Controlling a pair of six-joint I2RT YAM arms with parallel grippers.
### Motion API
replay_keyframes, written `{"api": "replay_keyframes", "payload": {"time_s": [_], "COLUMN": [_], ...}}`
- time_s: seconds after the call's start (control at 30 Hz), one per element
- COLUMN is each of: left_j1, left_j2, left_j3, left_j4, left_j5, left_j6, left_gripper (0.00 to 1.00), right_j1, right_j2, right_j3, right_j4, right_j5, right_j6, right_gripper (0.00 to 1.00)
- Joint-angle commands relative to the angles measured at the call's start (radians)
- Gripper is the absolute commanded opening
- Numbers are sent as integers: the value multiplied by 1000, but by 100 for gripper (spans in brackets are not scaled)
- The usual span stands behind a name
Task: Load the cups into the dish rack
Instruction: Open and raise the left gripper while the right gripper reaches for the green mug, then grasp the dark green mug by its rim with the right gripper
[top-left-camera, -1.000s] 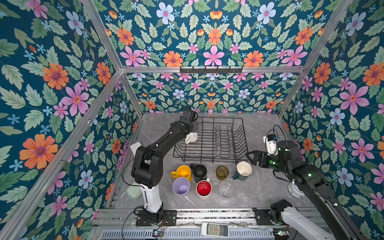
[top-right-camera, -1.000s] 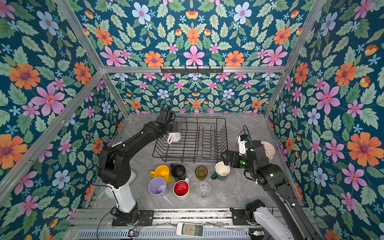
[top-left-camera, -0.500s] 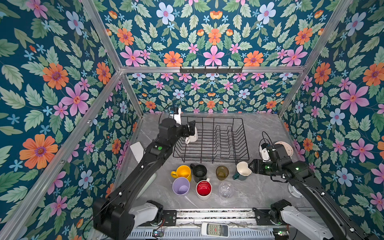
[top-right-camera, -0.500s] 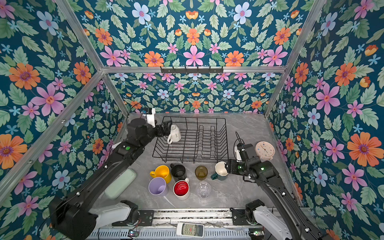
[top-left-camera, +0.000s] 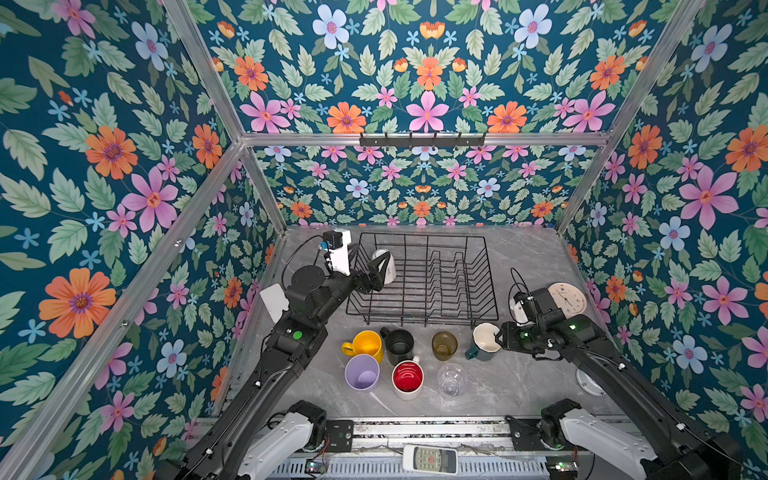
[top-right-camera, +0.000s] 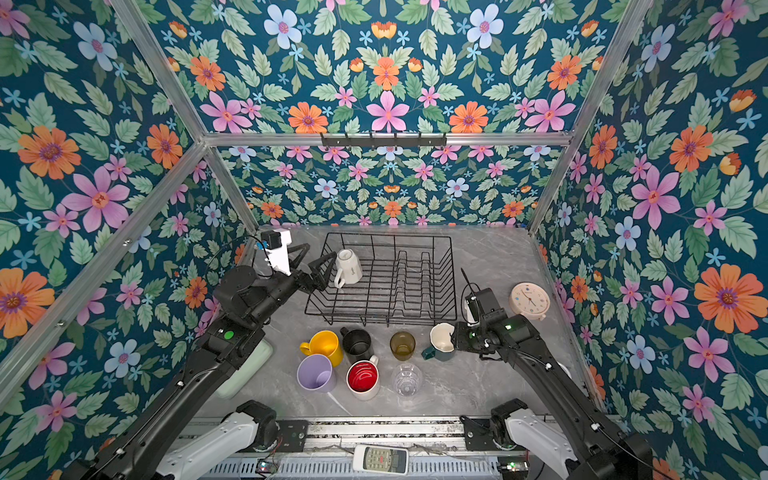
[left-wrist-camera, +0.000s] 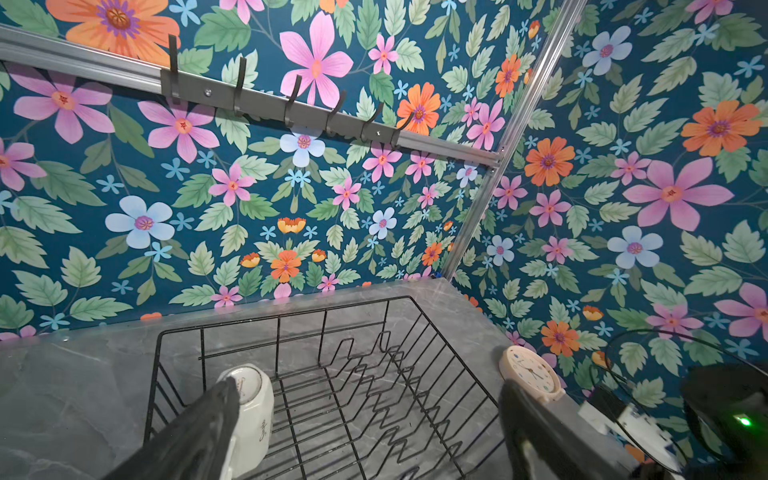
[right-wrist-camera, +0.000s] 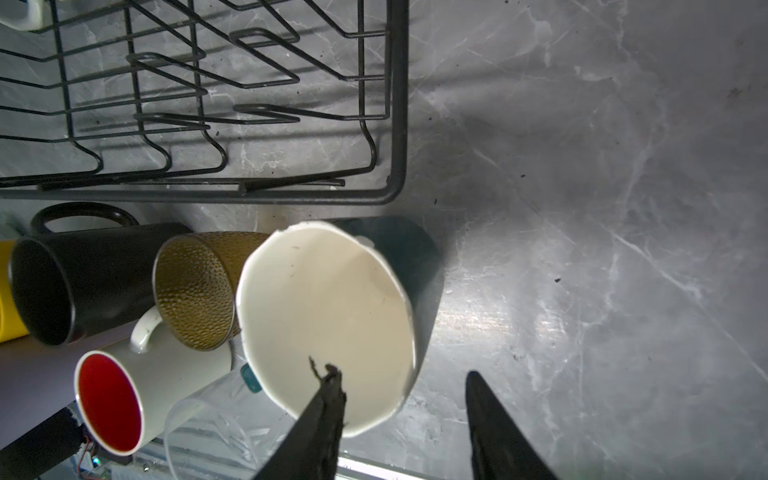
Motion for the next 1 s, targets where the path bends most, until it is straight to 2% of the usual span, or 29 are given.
{"api": "replay_keyframes", "payload": {"time_s": [0.0,0.3,0.57,0.97], "left_j1": [0,0,0,0], "left_j2": [-15,-51,-59,-65], "left_j3": [-5,-19,-29,-47], "left_j4": [-18,-25,-24,-18], "left_j5": [45,48,54,54], "left_j6": [18,37,40,48], "left_gripper": [99,99,99,99], "right_j1": [25,76,86,98], "right_j2": [37,138,159,203], "right_j3": [7,16,-3,-10], "right_j4": [55,93,117,147], "right_j5": [54,152,191,187], "right_j6": [10,18,14,-3], "right_gripper": [45,38,33,19]}}
